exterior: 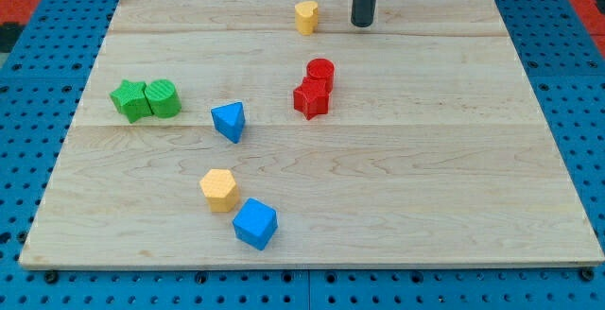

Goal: Move the yellow heart to the top left of the red circle

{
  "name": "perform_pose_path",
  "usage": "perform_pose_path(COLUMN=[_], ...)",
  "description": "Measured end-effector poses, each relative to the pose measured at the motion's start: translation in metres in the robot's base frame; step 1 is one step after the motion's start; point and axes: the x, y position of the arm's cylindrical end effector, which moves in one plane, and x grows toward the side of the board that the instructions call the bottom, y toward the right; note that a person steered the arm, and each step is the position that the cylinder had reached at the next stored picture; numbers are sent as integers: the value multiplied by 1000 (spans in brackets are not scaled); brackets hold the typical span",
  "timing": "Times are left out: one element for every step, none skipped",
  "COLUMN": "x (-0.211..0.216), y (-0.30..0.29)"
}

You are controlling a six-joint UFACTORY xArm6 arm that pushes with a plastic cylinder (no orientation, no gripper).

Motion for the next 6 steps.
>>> perform_pose_path(x=[0, 9, 32, 87, 166, 256], y=[-1, 13, 83, 93, 64, 64])
